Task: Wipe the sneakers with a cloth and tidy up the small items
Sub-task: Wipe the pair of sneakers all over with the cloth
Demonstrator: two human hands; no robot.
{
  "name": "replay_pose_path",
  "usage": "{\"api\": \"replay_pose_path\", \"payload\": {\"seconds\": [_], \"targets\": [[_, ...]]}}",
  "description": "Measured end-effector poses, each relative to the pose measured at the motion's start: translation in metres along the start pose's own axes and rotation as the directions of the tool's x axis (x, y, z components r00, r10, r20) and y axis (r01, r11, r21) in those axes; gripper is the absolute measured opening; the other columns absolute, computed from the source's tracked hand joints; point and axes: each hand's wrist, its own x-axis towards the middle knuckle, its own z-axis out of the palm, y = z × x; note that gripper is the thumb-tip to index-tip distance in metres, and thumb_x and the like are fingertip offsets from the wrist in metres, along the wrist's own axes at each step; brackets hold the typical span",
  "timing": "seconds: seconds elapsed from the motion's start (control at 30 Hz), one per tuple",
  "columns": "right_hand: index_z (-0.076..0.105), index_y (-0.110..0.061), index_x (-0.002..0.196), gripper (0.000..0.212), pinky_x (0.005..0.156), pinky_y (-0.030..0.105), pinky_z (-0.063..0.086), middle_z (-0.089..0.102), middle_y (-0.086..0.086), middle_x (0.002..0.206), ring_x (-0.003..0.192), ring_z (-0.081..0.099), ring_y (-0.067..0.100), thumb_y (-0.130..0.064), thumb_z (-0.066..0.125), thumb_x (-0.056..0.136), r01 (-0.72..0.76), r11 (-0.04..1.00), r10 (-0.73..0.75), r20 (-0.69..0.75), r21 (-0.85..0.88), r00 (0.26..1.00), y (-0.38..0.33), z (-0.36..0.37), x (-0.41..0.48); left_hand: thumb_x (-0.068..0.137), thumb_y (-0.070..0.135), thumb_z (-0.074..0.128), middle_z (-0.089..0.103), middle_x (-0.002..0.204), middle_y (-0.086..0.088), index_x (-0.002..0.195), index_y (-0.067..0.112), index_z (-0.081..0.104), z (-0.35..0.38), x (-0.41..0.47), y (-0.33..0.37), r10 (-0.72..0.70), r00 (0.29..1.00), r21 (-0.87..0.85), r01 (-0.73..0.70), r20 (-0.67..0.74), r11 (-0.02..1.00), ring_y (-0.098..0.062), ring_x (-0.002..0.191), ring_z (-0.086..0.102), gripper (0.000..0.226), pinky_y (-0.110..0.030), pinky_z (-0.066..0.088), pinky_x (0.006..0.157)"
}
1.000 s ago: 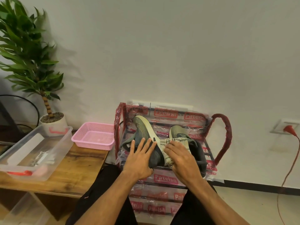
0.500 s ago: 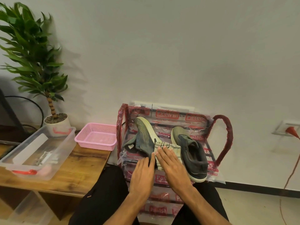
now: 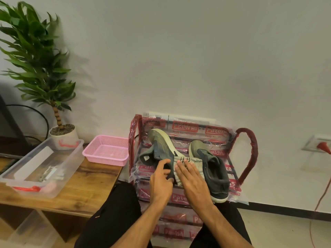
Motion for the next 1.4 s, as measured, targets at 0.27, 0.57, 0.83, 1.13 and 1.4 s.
{"api": "replay_pose_path", "payload": {"seconds": [0.27,0.57,0.83,1.13,1.4], "targets": [[0.063,-0.006,0.126,0.071,0.113,0.038,0.027,0.059,0.011,0.133,0.127,0.053,0.026,-0.001,0.087,0.059,0.056,0.991,-0.062,0.046,0.125,0.997,0.007,-0.003,-0.02,0.073,-0.016,0.07,0.067,0.09,0.003,0.108,0.036,0.056,-0.002,0.009,0.004,-0.105,0.994,-0.15,0.102,-0.011,0.983,-0.008,0.087,0.065,0.064,-0.014,0.048,0.061],[0.058,-0.005,0.131,0.078,0.113,0.037,0.028,0.059,0.01,0.134,0.128,0.051,0.024,0.016,0.071,0.058,-0.161,0.951,0.161,0.023,0.263,0.987,-0.007,-0.008,-0.003,0.068,-0.023,0.066,0.069,0.086,-0.005,0.099,0.03,0.058,-0.012,0.016,0.029,-0.106,0.994,-0.233,0.104,0.005,0.967,-0.014,0.078,0.068,0.062,-0.023,0.055,0.06],[0.067,-0.015,0.12,0.071,0.11,0.035,0.037,0.066,0.001,0.122,0.122,0.054,0.012,0.012,0.08,0.056,-0.127,0.901,0.161,-0.047,0.416,0.986,0.009,-0.038,-0.013,0.072,-0.022,0.063,0.071,0.09,-0.007,0.103,0.019,0.06,-0.033,0.035,0.056,-0.062,0.991,-0.286,0.094,0.118,0.954,-0.014,0.089,0.067,0.052,-0.022,0.051,0.061],[0.05,-0.015,0.14,0.076,0.117,0.022,0.014,0.048,0.003,0.145,0.138,0.038,0.018,0.018,0.05,0.071,-0.356,0.801,0.377,0.057,0.481,0.925,-0.002,-0.053,0.051,0.079,-0.02,0.059,0.07,0.091,-0.011,0.102,0.019,0.058,-0.033,0.036,0.072,-0.032,0.995,-0.335,0.062,0.093,0.94,-0.017,0.086,0.068,0.046,-0.019,0.051,0.06],[0.064,-0.005,0.125,0.076,0.098,0.043,0.05,0.064,0.011,0.127,0.118,0.06,0.027,0.006,0.083,0.053,-0.235,0.953,0.226,0.066,0.193,0.972,-0.013,-0.05,0.045,0.067,-0.025,0.062,0.072,0.09,-0.012,0.089,0.013,0.06,-0.03,0.045,0.08,-0.133,0.991,-0.451,0.111,-0.018,0.886,-0.022,0.088,0.071,0.044,-0.039,0.06,0.075]]}}
